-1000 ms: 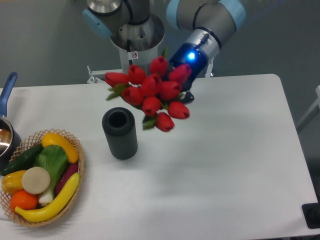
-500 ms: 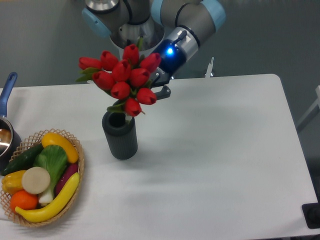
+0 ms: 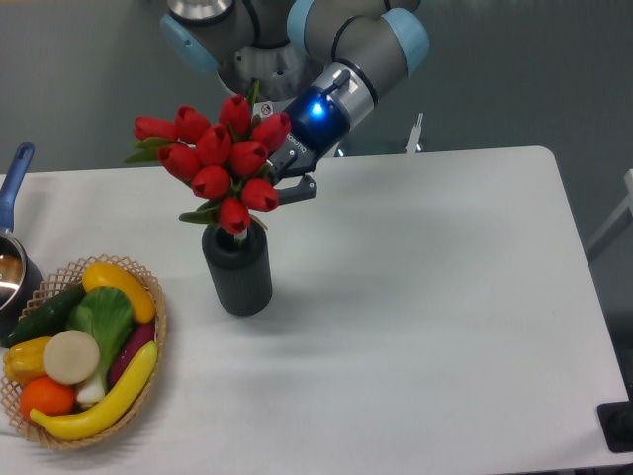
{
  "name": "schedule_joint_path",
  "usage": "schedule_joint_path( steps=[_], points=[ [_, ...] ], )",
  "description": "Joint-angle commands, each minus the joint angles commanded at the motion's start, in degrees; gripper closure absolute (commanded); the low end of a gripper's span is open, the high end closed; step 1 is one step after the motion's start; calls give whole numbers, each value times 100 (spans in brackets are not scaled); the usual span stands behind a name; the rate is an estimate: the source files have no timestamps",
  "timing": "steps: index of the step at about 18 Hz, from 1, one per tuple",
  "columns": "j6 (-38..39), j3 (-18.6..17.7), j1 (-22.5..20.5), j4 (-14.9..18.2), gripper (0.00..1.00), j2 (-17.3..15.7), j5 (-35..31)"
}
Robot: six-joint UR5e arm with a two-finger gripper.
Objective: Insert the flowers into the vase
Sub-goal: 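Lower the tulip stems down into the vase opening, then open the gripper to release the tulip stems in the vase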
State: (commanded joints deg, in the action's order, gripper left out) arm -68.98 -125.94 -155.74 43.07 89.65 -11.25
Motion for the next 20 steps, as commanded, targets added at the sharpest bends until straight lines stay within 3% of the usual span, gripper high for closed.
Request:
schedule_joint_path(
  steps=[10,20],
  points=[
    [-862,-404,0,9,87,202,-9],
    [-1381,-572,0,0,74,404,-9]
  ],
)
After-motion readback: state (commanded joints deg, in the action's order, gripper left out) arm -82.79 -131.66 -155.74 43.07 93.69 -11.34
